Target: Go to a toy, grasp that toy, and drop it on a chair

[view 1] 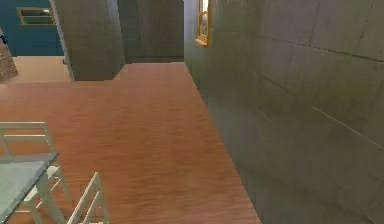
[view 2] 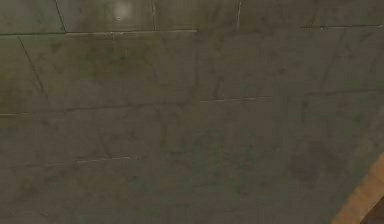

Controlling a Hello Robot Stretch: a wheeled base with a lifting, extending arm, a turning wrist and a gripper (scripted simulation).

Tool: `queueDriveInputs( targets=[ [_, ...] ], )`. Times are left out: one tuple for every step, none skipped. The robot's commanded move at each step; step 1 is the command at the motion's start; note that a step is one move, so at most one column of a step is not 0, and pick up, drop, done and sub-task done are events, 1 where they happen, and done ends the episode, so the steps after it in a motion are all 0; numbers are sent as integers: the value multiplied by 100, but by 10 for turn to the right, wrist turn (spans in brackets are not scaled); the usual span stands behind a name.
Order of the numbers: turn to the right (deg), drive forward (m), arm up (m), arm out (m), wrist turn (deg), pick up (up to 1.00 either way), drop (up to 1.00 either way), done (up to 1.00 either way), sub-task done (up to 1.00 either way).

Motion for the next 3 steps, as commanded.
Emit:
queueDriveInputs(
  targets=[
    [0, 100, 0, 0, 0, 0, 0, 0, 0],
    [60, 0, 0, 0, 0, 0, 0, 0, 0],
    [0, 10, 0, 0, 0, 0, 0, 0, 0]
  ],
)
